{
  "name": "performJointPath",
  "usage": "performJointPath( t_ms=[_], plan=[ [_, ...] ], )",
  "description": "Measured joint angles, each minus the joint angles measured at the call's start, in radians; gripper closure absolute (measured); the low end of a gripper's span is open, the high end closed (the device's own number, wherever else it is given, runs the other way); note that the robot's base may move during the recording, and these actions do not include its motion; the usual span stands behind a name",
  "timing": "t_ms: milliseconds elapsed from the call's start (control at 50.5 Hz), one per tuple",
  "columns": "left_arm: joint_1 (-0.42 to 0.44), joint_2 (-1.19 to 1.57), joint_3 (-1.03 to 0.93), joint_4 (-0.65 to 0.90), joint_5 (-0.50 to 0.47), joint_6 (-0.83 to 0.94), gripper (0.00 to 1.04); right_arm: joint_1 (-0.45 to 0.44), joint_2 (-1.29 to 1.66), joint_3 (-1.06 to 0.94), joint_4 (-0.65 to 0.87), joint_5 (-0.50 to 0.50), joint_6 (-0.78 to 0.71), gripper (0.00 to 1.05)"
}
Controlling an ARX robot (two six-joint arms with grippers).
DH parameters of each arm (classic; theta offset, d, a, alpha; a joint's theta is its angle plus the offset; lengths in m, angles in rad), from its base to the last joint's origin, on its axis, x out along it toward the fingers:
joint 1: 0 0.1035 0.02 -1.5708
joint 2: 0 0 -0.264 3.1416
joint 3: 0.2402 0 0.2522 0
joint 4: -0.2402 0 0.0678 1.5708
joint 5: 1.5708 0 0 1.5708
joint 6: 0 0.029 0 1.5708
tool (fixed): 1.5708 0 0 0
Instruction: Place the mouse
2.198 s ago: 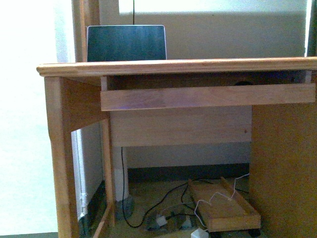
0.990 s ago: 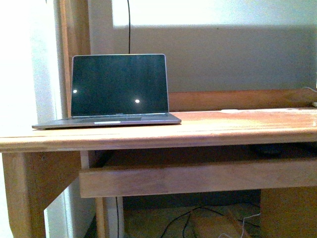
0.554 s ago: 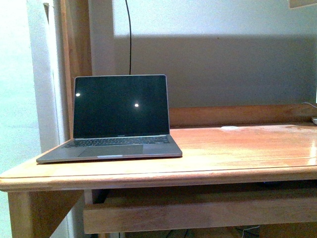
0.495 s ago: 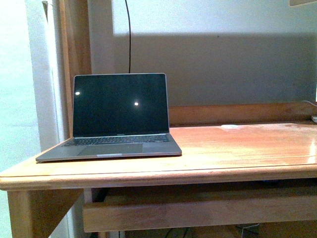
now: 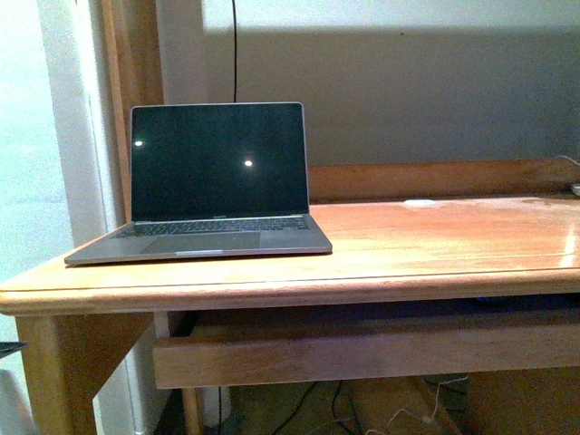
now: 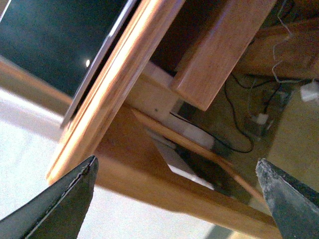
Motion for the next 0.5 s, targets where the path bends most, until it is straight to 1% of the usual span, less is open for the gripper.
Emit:
performJointPath(
  t_ms=[20, 99, 238, 396, 495],
  plan=[
    [-0.003, 0.019, 0.01, 0.009, 0.006, 0.012, 0.08, 0.0, 0.0, 0.0, 0.0, 0.0, 0.0, 0.07],
    [-0.018, 0.142, 0.101, 0.027, 0.047, 0.195, 0.08, 0.0, 0.0, 0.0, 0.0, 0.0, 0.0, 0.07],
    [-0.026, 0.268, 0.256, 0.003, 0.107, 0.352, 0.08, 0.0, 0.0, 0.0, 0.0, 0.0, 0.0, 0.07],
    [-0.027, 0.383, 0.38, -0.024, 0.167, 0.426, 0.08, 0.0, 0.0, 0.0, 0.0, 0.0, 0.0, 0.07],
    [-0.034, 0.433, 0.424, -0.03, 0.177, 0.438, 0.08, 0.0, 0.0, 0.0, 0.0, 0.0, 0.0, 0.07]
  ],
)
